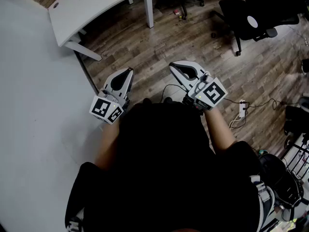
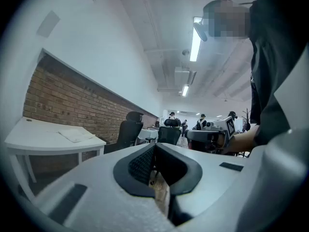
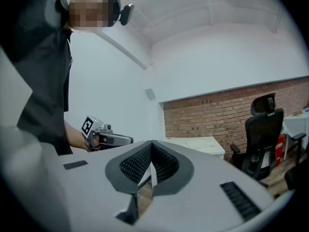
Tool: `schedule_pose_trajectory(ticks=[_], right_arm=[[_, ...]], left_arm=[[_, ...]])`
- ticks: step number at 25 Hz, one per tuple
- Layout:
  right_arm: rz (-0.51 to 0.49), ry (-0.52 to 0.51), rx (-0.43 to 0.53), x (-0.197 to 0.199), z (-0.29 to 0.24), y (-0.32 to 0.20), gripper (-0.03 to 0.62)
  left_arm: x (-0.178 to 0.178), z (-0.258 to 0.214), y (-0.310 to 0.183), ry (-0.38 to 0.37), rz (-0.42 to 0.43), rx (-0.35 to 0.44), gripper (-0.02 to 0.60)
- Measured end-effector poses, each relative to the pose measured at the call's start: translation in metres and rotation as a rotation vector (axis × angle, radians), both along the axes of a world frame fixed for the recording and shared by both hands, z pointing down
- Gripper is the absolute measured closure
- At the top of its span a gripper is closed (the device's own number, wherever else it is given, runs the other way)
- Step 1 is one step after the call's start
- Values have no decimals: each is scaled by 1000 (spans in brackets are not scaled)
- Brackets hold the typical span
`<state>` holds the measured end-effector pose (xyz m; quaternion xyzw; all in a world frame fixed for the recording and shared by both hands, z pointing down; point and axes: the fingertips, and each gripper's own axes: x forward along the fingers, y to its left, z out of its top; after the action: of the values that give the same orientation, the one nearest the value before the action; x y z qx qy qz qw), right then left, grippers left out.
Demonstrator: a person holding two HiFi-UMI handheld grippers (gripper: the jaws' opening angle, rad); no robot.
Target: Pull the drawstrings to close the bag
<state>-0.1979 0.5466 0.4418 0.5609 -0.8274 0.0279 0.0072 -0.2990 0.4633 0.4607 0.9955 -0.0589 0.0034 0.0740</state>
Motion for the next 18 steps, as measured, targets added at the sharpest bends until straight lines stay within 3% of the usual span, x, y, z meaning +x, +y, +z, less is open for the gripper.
schedule_pose_trajectory(ticks=[18], right_arm=[[-19,-37,6,22,-3,7,588]], left_arm=[[28,-2,13,-14,30,10,565]])
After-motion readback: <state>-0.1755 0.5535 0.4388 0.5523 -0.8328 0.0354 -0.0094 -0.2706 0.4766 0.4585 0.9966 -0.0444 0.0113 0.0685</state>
